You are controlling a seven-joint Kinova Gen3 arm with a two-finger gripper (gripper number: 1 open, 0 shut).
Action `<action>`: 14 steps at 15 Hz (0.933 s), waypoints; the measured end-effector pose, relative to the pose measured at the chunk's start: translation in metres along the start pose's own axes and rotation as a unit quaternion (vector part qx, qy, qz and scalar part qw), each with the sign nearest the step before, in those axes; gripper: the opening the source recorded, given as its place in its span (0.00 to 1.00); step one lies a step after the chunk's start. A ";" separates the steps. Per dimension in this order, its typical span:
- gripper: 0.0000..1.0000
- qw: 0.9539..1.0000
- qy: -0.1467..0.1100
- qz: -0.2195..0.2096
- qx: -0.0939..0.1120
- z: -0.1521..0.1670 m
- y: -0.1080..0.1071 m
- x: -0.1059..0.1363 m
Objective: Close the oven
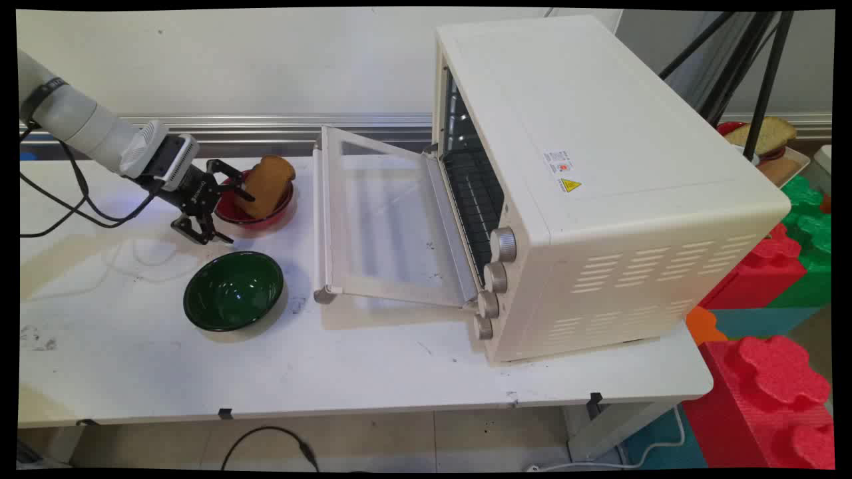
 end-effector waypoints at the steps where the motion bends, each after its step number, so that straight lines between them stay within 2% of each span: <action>1: 1.00 1.000 0.003 -0.004 0.001 -0.001 -0.001 0.001; 6: 1.00 0.998 0.030 -0.048 0.008 -0.018 -0.006 0.009; 9: 1.00 0.995 0.054 -0.088 0.011 -0.030 -0.010 0.016; 14: 1.00 0.988 0.084 -0.129 0.008 -0.033 -0.014 0.029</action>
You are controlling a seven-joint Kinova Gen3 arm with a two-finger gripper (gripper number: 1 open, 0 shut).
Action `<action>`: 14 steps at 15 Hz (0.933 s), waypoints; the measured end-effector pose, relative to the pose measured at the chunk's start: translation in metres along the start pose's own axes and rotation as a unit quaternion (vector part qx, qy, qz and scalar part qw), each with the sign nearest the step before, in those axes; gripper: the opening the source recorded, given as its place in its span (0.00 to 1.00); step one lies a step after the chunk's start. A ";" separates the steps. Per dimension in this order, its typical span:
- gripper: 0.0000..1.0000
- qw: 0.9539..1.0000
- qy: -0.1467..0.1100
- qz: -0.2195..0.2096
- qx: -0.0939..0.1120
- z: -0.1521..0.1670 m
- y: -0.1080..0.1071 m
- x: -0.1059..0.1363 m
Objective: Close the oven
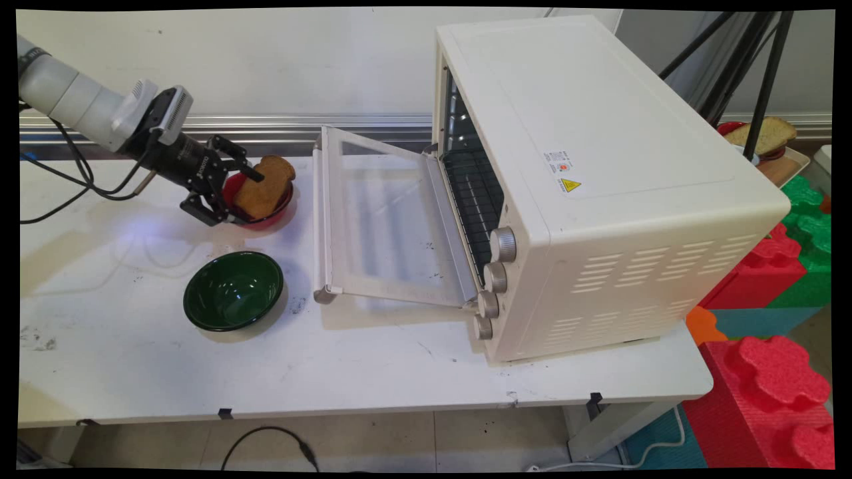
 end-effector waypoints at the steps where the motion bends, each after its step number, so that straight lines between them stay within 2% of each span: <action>1: 1.00 1.000 0.004 -0.005 -0.001 0.002 0.001 0.002; 14: 1.00 0.997 0.037 -0.055 -0.024 0.068 0.013 0.025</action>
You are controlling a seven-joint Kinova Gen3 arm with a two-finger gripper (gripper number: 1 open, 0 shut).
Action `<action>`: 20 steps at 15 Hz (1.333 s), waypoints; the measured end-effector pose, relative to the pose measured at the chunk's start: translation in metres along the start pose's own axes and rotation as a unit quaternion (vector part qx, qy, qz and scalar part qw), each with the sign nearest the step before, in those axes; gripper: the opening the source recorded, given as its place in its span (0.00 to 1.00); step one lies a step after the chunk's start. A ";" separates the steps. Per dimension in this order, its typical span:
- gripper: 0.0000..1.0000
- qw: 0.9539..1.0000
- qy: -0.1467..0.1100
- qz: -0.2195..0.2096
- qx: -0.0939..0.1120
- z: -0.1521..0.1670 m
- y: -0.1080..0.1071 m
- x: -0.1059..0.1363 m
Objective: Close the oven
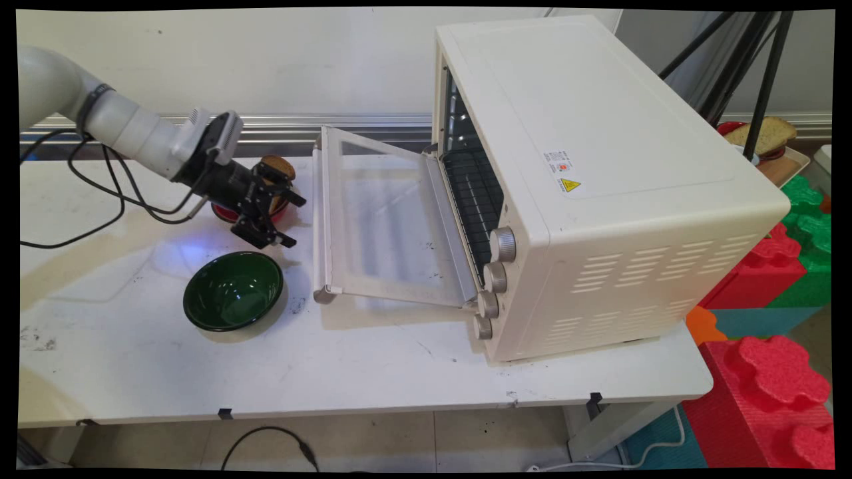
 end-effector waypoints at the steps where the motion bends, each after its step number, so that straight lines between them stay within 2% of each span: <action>1: 1.00 1.000 0.001 -0.002 -0.002 0.005 0.001 0.001; 2: 1.00 1.000 0.003 -0.004 -0.003 0.008 0.002 0.001; 3: 0.00 1.000 0.003 -0.004 -0.003 0.010 0.002 0.001; 12: 0.00 1.000 0.020 -0.006 -0.008 0.026 0.004 0.006; 20: 0.00 0.998 0.057 -0.022 -0.005 0.025 0.004 0.010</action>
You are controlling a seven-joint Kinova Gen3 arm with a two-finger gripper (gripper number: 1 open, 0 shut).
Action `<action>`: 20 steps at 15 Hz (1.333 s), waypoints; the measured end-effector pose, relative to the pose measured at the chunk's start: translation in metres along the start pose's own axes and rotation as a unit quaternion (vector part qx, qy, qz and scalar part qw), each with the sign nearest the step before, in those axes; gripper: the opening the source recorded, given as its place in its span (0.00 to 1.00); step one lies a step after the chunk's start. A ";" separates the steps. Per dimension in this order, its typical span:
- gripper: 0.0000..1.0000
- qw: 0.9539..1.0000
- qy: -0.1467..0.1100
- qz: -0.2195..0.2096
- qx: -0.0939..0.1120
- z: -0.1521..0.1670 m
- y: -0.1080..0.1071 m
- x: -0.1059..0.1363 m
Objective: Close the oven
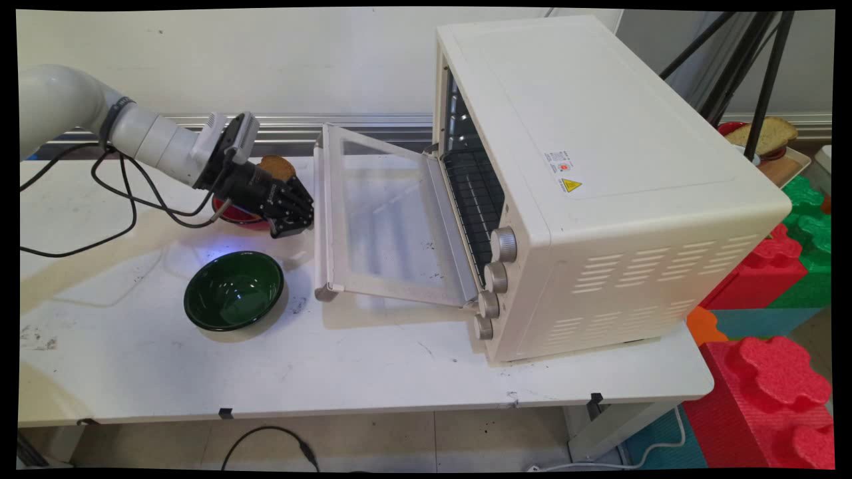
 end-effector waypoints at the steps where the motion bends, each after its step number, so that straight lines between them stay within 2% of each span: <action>1: 0.00 1.000 0.007 -0.002 0.002 -0.002 0.000 0.002; 8: 0.00 0.998 0.059 0.006 0.020 -0.015 -0.008 0.024; 14: 0.00 0.993 0.107 0.015 0.040 -0.017 -0.023 0.062; 20: 0.00 0.991 0.126 0.015 0.049 -0.006 -0.036 0.089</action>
